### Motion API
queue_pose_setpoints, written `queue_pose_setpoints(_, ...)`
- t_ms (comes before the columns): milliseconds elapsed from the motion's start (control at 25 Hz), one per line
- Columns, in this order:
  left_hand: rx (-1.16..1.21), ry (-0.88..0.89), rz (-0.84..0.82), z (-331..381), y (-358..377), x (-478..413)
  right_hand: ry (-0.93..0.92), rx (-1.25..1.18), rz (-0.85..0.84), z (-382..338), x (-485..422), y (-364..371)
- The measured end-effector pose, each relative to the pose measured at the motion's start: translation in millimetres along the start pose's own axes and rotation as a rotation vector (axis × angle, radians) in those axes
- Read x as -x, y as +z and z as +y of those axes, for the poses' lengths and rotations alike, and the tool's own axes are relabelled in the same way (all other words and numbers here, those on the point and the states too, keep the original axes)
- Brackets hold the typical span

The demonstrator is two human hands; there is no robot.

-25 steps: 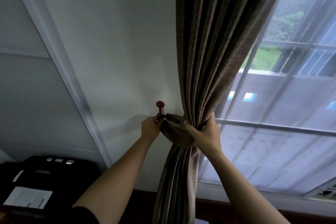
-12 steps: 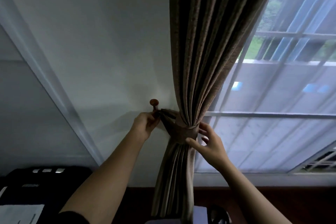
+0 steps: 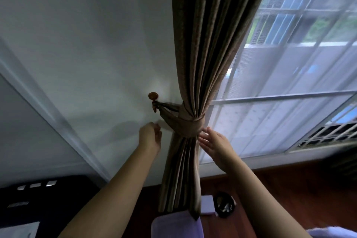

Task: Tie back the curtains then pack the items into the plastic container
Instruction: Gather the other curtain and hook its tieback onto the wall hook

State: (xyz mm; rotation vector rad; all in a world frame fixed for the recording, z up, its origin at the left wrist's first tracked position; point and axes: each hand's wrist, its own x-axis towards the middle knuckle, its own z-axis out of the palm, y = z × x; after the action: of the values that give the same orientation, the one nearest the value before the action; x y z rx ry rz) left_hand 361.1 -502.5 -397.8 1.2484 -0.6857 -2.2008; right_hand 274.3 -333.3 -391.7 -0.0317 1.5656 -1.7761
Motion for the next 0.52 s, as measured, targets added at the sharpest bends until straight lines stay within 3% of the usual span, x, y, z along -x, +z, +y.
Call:
queue_pose_setpoints(120, -0.007, -0.26, -0.072, -24, 7, 25, 0.225, -0.242, -0.056, -13, -1, 9)
queue_pose_setpoints(520, 0.014, -0.149, -0.215, -27, 22, 51, 0.335, -0.229, -0.232, -27, -5, 8)
